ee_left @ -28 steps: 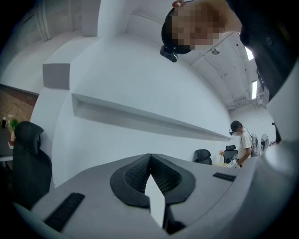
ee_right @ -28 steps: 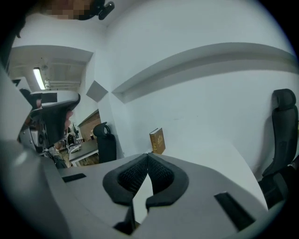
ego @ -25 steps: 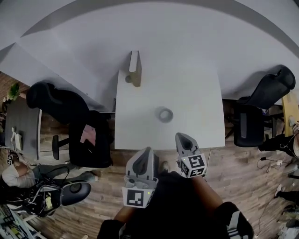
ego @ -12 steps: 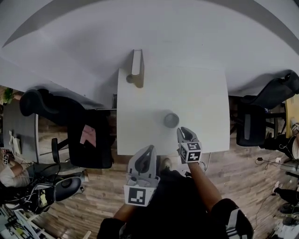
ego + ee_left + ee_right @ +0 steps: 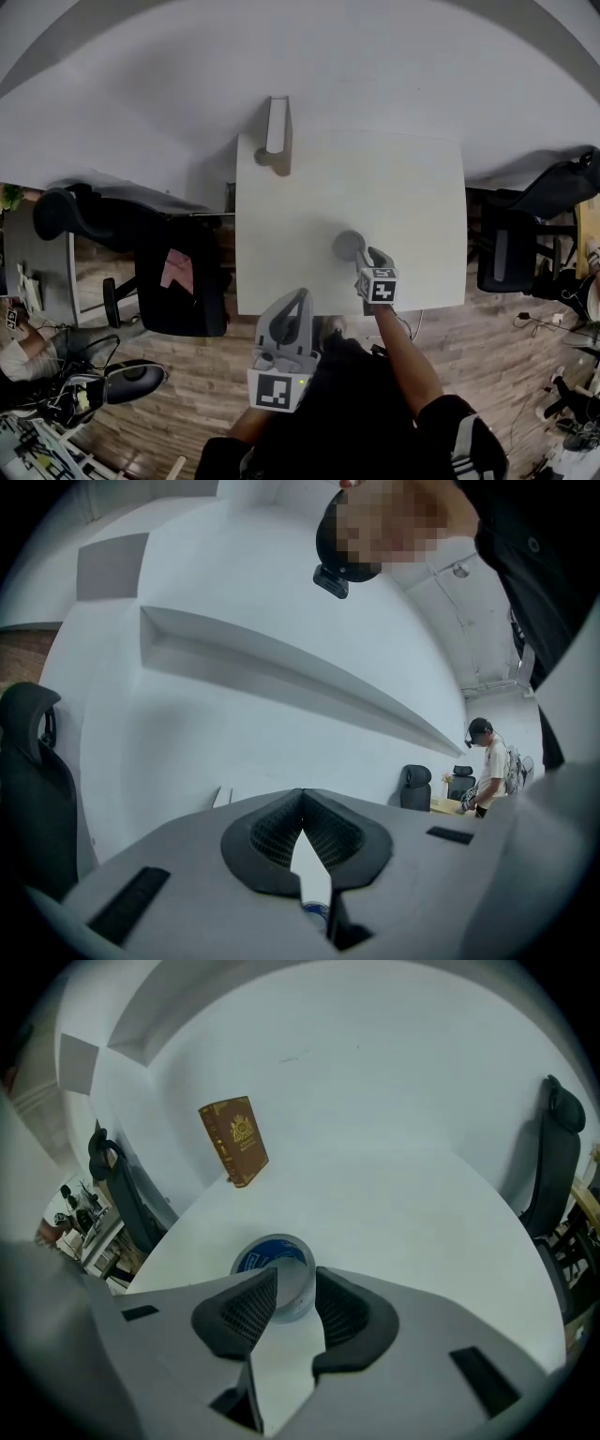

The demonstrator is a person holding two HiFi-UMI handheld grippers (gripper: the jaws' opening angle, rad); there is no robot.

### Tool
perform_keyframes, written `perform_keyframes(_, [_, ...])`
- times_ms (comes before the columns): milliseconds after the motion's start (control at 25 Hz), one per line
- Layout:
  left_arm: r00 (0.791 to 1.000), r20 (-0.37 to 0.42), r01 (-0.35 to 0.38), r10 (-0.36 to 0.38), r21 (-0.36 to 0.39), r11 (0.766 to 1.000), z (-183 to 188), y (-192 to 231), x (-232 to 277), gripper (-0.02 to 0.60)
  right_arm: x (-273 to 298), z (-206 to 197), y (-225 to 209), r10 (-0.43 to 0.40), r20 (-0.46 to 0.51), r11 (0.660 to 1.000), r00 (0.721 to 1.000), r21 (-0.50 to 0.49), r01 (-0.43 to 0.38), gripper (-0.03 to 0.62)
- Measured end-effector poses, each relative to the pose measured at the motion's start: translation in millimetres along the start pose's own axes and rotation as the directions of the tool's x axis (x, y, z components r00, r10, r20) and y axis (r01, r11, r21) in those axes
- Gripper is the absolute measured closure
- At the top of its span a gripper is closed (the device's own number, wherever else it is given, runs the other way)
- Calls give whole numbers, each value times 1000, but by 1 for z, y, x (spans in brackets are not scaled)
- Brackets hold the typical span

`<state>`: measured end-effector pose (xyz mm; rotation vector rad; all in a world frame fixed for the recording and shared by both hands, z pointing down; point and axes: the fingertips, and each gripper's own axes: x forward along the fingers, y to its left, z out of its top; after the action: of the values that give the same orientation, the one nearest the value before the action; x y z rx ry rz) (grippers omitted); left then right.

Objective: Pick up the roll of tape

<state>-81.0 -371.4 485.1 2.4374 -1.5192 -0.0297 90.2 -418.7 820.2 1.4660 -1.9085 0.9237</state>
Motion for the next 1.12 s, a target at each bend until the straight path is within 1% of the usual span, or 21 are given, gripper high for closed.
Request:
perform_keyframes(240, [1000, -6, -7, 7, 2, 1000, -1, 8, 5, 558, 22, -12, -11, -19, -57, 999, 998, 44, 22, 448])
perform_keyframes(360, [1000, -7, -8, 8, -2, 1000, -1, 11, 6, 558, 27, -14, -10, -20, -71, 999, 997, 28, 22, 448])
perform_keyframes(520, [1000, -5, -10, 10, -6, 1000, 0, 12, 9, 558, 35, -14, -10, -21, -88, 999, 996, 31, 24, 450])
perform_keyframes(640, [1000, -2, -5, 5, 2, 1000, 0, 11, 9, 558, 38, -14, -11, -23, -101, 999, 995, 26, 26, 470])
perform_keyframes(760, [1000, 1, 1, -1, 1, 1000, 1, 7, 9, 558, 39, -14, -11, -21, -101, 999, 995, 22, 23, 476])
perform_keyframes(840, [1000, 4, 4, -4, 0, 1000, 1, 3, 7, 558, 38, -15, -12, -20, -101, 1000, 995, 12, 21, 491])
perform_keyframes(960, [1000, 6, 5, -5, -1, 1000, 1, -5, 0, 558, 34, -18, -12, -26, -103, 999, 994, -30, 23, 526])
perform_keyframes(1120, [1000, 9, 3, -3, 11, 1000, -1, -13, -13, 558, 26, -26, -12, -19, -102, 997, 995, -71, 12, 528])
